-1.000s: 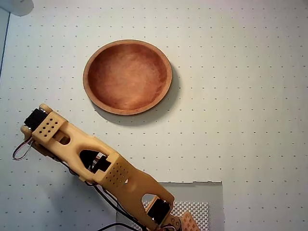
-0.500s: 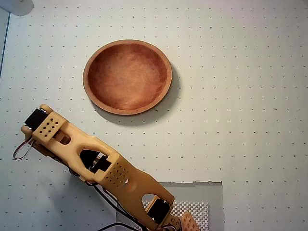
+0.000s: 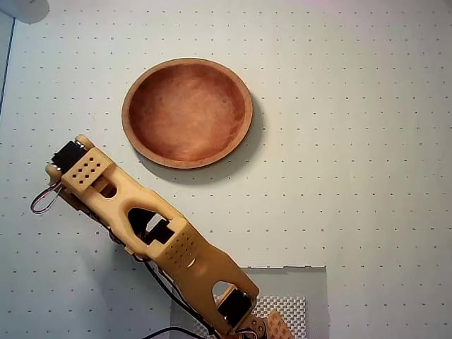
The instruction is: Grasp a clothespin and put it in the bowl.
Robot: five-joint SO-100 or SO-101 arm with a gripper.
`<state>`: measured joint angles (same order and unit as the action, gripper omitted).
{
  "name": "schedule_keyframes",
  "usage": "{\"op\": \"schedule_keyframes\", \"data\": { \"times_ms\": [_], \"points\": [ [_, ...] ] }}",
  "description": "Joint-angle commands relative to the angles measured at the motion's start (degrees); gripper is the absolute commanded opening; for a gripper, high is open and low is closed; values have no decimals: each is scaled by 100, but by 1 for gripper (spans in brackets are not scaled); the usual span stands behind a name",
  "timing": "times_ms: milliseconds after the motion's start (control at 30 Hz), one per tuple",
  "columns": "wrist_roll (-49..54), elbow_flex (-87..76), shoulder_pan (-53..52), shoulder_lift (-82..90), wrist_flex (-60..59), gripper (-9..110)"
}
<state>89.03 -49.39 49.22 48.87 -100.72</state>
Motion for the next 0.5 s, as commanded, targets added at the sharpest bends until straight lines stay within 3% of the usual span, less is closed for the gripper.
{"op": "schedule_keyframes", "data": {
  "times_ms": [0, 467],
  "points": [
    [9, 44, -79, 686, -185, 9],
    [9, 53, -62, 694, -185, 30]
  ]
}}
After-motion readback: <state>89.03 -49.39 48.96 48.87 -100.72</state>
